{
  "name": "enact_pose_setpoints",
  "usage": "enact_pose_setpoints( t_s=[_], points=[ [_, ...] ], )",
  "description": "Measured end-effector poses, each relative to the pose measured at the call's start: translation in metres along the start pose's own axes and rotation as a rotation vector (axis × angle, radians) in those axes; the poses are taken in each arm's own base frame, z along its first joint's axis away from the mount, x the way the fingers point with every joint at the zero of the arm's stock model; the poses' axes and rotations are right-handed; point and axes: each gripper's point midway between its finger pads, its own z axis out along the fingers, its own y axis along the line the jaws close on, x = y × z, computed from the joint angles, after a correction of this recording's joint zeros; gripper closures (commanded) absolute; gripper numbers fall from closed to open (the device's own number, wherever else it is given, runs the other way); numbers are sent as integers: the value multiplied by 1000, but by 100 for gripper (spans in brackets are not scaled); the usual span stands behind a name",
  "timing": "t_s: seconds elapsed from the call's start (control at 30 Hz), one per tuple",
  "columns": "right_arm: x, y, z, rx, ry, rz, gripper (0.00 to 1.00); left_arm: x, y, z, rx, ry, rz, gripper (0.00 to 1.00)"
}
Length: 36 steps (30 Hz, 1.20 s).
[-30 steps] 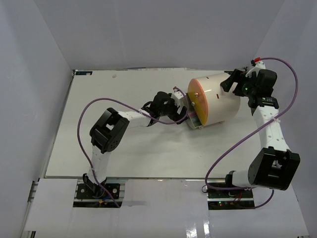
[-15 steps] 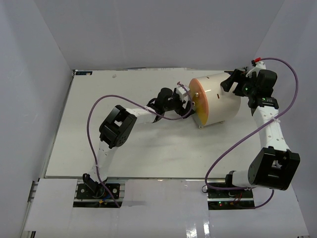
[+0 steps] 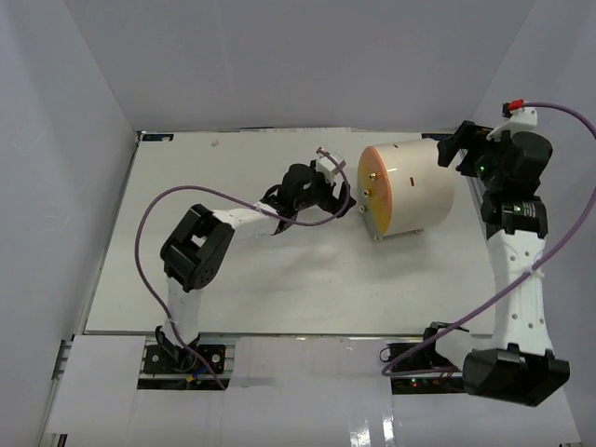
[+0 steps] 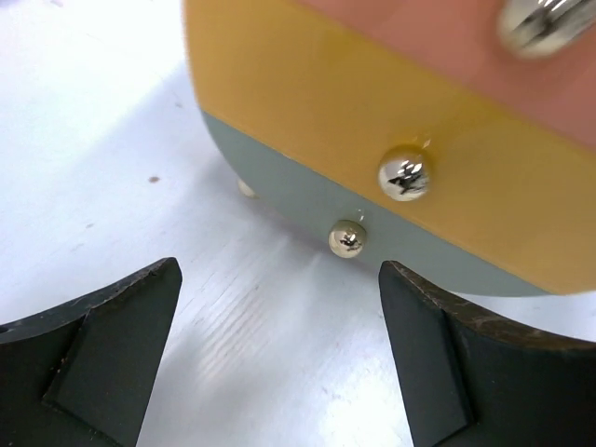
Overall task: Sort the stationery into containers
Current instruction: Reset both arms
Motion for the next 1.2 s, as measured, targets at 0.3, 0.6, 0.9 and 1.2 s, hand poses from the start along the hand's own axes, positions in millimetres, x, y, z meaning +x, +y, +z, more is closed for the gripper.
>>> enact_pose_setpoints(
  t_s=[0.3,0.6,0.9,1.2],
  points=[
    [-73,7,-126,144,-361,-128,10,-144,18,-159,-302,-210,-76,2],
    [-33,9,-177,165,-446,-159,10,-175,16,-348,-608,-368,-176,2],
    [12,18,-182,82,-419,-184,10,-108,18,-440,-806,-364,-258,2],
    [41,14,-179,70,-399,-200,10,-48,21,-452,-857,-323,-302,2]
  ],
)
